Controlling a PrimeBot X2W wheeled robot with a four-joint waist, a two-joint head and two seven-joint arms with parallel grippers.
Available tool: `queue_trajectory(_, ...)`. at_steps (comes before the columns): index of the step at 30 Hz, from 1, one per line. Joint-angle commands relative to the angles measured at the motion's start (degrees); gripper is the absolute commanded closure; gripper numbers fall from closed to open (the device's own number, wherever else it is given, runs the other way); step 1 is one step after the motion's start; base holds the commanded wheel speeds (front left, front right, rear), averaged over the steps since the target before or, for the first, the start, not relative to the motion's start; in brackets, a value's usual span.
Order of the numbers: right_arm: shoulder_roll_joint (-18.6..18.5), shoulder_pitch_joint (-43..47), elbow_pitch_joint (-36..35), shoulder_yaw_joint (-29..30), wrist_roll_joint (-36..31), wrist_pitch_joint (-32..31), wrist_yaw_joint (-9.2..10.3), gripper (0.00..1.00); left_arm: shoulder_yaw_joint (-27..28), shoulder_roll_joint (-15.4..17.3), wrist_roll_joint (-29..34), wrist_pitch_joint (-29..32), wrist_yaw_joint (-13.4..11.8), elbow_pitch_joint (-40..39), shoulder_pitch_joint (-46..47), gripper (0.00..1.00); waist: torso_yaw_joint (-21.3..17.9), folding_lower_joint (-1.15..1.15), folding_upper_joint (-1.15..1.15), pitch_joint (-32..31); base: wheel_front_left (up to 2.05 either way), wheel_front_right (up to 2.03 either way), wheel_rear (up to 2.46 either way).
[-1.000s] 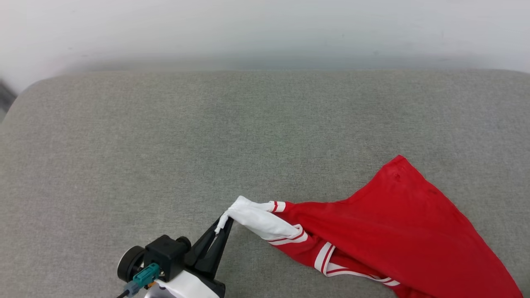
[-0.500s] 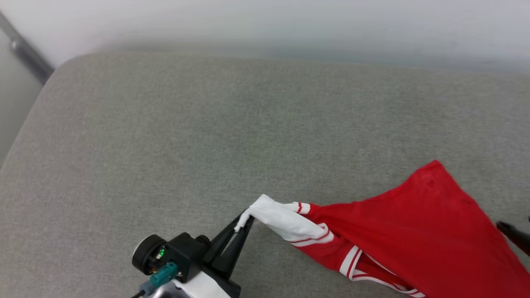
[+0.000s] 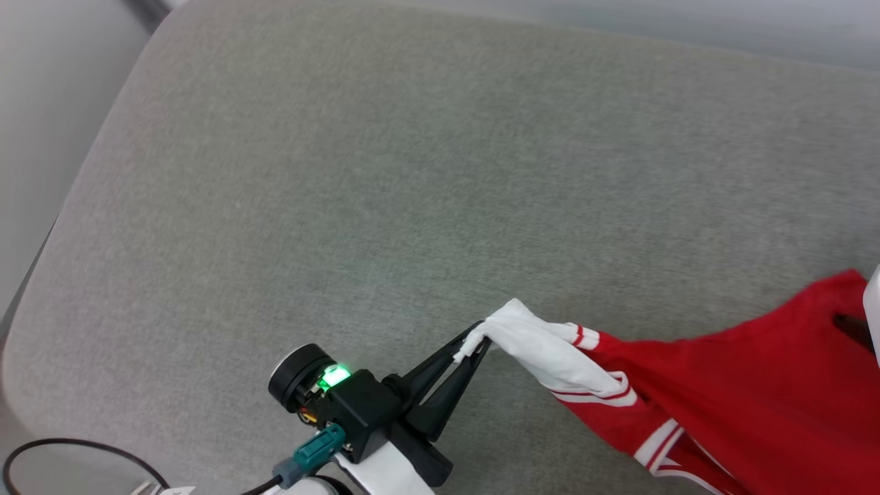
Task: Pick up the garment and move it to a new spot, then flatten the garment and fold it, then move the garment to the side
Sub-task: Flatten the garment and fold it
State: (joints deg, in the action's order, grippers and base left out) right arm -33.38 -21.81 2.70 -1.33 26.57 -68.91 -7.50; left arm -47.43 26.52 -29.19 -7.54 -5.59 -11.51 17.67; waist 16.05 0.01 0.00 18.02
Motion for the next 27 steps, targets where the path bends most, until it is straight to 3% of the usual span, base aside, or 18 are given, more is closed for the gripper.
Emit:
queue_trajectory(1, -0.6, -0.8, 1.4, -0.6, -0.4, -0.2, 0.02, 0.0, 0.0, -0.3, 0.4, -0.2, 0.0, -0.2, 0.9, 1.0, 2.5, -0.01, 0.0, 2.4, 0.0, 0.0, 0.0)
queue_trajectory(10, -0.5, 2.4, 9.2, -5.3, -0.2, 1.5, 0.05, 0.0, -2.1, -2.7, 0.5, -1.3, 1.0, 2.2, 1.3, 1.0, 4.4, -0.01, 0.0, 4.5, 0.0, 0.0, 0.0)
queue_trajectory(11, -0.5, 2.9, 9.8, -5.8, -0.1, 1.7, 0.05, 0.53, -2.2, -2.8, 0.5, -1.3, 1.2, 2.5, 1.4, 1.0, 4.5, -0.01, 0.0, 4.6, 0.0, 0.0, 0.0)
queue_trajectory(12, -0.6, 3.3, 10.1, -6.4, 0.0, 1.9, 0.05, 0.88, -2.3, -2.9, 0.5, -1.5, 1.3, 2.7, 1.5, 1.0, 4.6, -0.01, 0.0, 4.6, 0.0, 0.0, 0.0)
queue_trajectory(13, -0.7, 3.5, 10.5, -6.7, 0.1, 2.3, 0.05, 1.0, -2.3, -2.9, 0.4, -1.6, 1.4, 3.0, 1.6, 1.0, 4.6, -0.01, 0.0, 4.5, 0.0, 0.0, 0.0)
queue_trajectory(27, -1.9, -5.7, 10.1, -5.7, 3.7, 18.1, 0.03, 1.0, -0.2, 1.0, -0.3, -1.1, 0.8, 4.0, 2.2, 1.0, -0.8, -0.01, 0.0, -4.0, 0.0, 0.0, 0.0)
